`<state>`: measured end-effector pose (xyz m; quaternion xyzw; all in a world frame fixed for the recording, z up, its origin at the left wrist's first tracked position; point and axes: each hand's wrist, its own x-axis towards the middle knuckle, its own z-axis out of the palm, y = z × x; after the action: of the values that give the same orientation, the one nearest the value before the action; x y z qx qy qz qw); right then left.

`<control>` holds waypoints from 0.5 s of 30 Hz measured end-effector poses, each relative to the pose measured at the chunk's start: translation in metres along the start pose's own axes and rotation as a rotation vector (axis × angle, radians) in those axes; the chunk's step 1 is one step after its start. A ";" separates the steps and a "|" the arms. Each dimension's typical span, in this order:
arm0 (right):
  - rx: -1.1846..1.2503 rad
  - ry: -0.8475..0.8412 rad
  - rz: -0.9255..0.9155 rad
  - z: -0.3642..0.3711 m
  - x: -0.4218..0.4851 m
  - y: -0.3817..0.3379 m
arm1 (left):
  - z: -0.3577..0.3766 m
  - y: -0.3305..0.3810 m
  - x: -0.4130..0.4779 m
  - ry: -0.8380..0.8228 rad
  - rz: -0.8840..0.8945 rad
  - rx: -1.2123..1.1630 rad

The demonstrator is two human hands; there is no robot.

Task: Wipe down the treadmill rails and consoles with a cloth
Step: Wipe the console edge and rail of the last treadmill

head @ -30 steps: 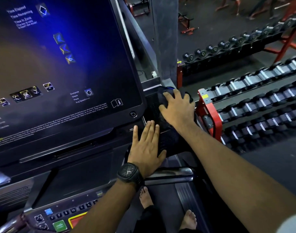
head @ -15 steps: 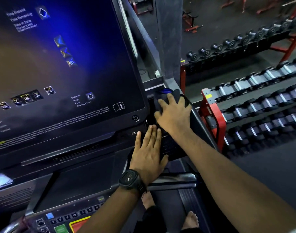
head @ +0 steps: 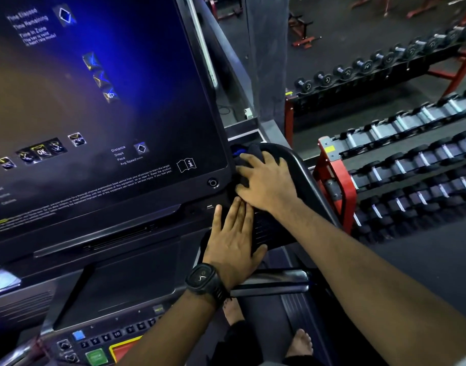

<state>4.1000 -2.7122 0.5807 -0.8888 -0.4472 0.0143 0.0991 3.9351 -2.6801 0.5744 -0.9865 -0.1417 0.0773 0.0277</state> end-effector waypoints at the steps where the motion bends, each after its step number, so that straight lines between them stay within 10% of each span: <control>1: 0.001 -0.027 -0.001 -0.001 0.006 0.004 | 0.000 0.000 -0.001 0.009 -0.006 0.002; 6: 0.029 -0.016 0.372 -0.008 0.005 0.014 | 0.002 -0.001 -0.005 0.019 -0.006 -0.043; 12: -0.008 -0.003 0.020 -0.004 0.006 0.000 | 0.001 0.000 -0.004 0.010 -0.001 -0.014; 15: 0.013 -0.042 0.205 -0.009 0.018 0.021 | 0.000 0.000 -0.004 0.028 -0.001 -0.034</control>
<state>4.1287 -2.7116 0.5866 -0.9287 -0.3559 0.0458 0.0937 3.9315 -2.6816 0.5748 -0.9877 -0.1431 0.0611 0.0128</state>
